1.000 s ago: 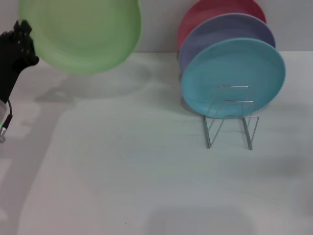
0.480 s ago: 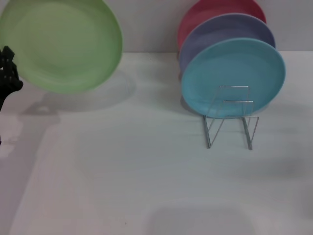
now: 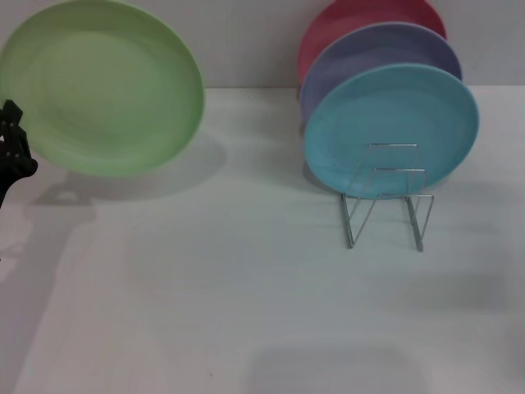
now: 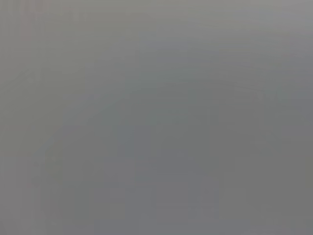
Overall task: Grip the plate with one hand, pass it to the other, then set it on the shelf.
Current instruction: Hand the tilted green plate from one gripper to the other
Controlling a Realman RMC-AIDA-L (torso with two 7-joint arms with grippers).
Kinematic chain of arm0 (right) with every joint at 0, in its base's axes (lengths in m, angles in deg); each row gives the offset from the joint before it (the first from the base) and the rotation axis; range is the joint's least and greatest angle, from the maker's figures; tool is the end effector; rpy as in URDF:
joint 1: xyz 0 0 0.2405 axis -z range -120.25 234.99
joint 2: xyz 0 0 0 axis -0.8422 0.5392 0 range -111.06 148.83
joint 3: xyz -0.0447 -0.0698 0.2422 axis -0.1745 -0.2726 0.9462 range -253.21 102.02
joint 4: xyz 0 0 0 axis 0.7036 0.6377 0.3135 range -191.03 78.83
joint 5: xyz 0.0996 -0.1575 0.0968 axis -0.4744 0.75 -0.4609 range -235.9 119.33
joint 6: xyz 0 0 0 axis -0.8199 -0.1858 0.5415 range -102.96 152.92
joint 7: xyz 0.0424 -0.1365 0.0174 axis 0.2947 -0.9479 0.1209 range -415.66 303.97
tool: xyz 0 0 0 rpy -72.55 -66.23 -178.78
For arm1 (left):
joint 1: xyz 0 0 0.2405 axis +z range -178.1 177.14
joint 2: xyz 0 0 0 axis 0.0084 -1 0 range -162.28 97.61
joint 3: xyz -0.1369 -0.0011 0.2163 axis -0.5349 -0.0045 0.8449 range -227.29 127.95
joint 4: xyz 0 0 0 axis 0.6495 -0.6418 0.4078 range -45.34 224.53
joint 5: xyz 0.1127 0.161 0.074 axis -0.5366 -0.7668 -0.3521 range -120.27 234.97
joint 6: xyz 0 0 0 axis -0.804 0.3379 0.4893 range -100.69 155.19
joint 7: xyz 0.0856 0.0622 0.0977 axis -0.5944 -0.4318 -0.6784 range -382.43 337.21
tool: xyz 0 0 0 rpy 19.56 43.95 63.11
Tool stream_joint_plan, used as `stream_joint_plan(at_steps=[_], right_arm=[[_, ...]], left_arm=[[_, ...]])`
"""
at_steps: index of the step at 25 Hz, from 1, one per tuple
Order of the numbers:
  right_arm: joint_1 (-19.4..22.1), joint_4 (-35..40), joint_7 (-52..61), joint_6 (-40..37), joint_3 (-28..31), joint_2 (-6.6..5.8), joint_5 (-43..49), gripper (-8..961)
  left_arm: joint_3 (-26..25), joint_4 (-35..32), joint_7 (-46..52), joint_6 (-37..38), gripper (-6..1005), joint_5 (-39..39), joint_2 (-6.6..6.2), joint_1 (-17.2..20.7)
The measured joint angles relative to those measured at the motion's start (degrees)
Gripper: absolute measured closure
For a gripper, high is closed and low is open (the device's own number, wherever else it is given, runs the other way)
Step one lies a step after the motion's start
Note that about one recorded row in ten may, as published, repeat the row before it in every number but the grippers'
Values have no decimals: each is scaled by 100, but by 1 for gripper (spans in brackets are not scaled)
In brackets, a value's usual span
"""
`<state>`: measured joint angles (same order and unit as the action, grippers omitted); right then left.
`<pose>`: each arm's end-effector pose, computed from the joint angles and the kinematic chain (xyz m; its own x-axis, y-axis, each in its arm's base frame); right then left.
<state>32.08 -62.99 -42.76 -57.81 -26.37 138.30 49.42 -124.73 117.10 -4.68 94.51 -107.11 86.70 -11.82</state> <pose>0.3403 0.3182 0.0558 0.5482 0.3707 -0.7497 -0.8335 0.1679 -0.5264 -0.3115 0.3046 0.0074 0.5619 -0.1704 0.8095 0.7857 -0.1963 -0.5867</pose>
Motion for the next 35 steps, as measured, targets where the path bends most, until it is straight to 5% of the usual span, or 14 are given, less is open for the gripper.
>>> stream_joint_plan(at_steps=[10,20,35], right_arm=[[702,-1332,-1261,-357,-896,-8,0,202],[917,-1981,-1368,-502,-1784,-70,242,202],[961,-2592,-1447,-97,-1886,-66,1126,202]], left_arm=[[39,-108,-145,80,964,93,5,-186],[33,-172,-224,65,964,99,-4,-324],[48,-383,-234,79,964,99,3,-346]])
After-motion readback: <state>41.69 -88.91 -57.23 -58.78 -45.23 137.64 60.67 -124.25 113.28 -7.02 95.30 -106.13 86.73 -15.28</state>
